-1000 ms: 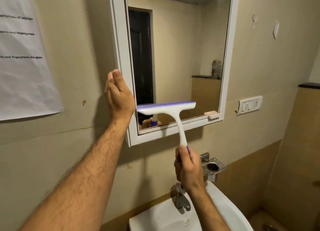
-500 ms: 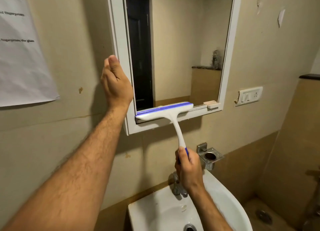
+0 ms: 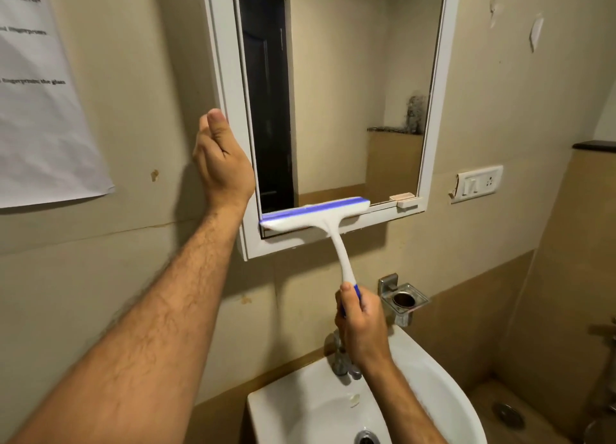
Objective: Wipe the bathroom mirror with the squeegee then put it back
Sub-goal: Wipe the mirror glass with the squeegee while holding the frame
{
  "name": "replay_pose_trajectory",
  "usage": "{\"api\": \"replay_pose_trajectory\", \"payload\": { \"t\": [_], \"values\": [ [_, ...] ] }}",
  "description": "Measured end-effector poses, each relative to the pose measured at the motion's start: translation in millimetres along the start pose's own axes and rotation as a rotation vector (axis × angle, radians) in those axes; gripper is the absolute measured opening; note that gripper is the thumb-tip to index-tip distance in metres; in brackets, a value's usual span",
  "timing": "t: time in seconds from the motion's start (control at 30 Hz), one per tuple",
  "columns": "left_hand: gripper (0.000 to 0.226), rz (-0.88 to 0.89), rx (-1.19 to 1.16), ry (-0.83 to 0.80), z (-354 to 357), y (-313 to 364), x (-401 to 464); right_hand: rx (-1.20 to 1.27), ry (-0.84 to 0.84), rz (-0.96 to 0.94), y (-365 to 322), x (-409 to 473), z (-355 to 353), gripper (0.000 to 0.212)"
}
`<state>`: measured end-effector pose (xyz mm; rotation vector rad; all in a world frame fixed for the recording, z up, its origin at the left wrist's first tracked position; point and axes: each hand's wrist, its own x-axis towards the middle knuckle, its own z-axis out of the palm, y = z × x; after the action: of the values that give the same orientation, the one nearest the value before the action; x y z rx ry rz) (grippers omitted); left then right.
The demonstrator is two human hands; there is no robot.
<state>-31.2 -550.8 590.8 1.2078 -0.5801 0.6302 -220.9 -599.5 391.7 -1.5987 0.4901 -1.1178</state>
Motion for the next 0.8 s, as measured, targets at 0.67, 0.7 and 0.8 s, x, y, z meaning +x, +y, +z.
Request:
{"api": "replay_pose_trajectory", "payload": {
  "t": [0.67, 0.7, 0.8],
  "values": [
    [0.048, 0.017, -0.029, -0.022, -2, 3, -6, -0.055, 0.030, -0.004, 1, 4, -3, 0.047],
    [0.048, 0.032, -0.036, -0.022, -2, 2, -7, -0.050, 0.035, -0.004, -4, 8, -4, 0.048],
    [0.052, 0.051, -0.055, -0.020, -2, 0, -6, -0.016, 0.049, 0.002, -28, 22, 0, 0.045]
  ]
}}
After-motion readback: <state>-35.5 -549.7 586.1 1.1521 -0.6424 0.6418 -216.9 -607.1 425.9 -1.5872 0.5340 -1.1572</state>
